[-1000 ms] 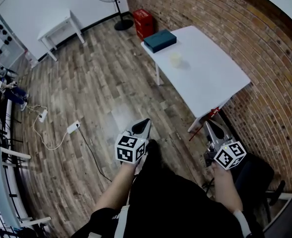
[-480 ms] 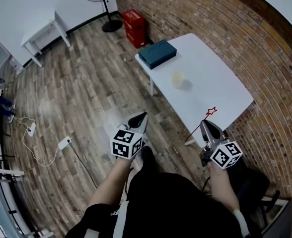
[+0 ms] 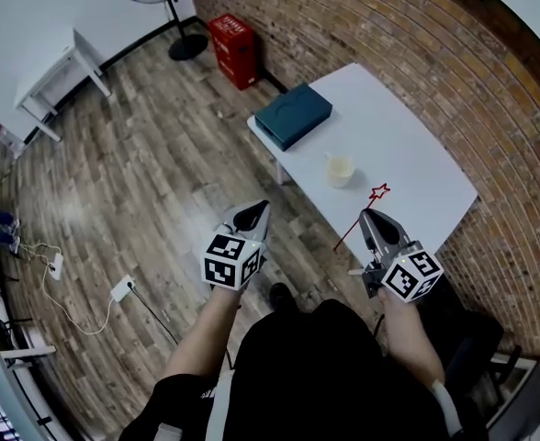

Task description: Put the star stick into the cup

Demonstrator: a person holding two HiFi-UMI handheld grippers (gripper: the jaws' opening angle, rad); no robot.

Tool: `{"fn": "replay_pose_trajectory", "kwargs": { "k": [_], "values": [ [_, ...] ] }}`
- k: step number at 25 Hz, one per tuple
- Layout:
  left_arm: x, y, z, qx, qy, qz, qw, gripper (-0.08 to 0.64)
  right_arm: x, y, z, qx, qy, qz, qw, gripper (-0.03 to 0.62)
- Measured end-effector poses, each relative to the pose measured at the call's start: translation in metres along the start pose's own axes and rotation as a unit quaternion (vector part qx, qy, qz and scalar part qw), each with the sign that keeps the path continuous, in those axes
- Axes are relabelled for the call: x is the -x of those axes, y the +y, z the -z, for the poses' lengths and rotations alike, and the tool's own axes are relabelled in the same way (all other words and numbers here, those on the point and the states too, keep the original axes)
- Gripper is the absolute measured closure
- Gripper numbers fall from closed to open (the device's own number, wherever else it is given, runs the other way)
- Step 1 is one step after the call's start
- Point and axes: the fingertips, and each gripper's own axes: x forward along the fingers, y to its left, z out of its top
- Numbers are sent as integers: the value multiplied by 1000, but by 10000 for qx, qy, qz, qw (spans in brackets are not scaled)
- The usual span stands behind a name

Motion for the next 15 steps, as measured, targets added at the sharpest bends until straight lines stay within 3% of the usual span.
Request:
{"fn": "replay_pose_trajectory", "kwargs": {
  "k": [9,15],
  "values": [
    [-49,16,-11,303,18,38,9995,555,-35,-48,-18,14,51,80,10000,575],
    [-98,14,-46,107,72,-66,9999,555,-52,-103,-52,-16,-225,8,9997,575]
  ]
}}
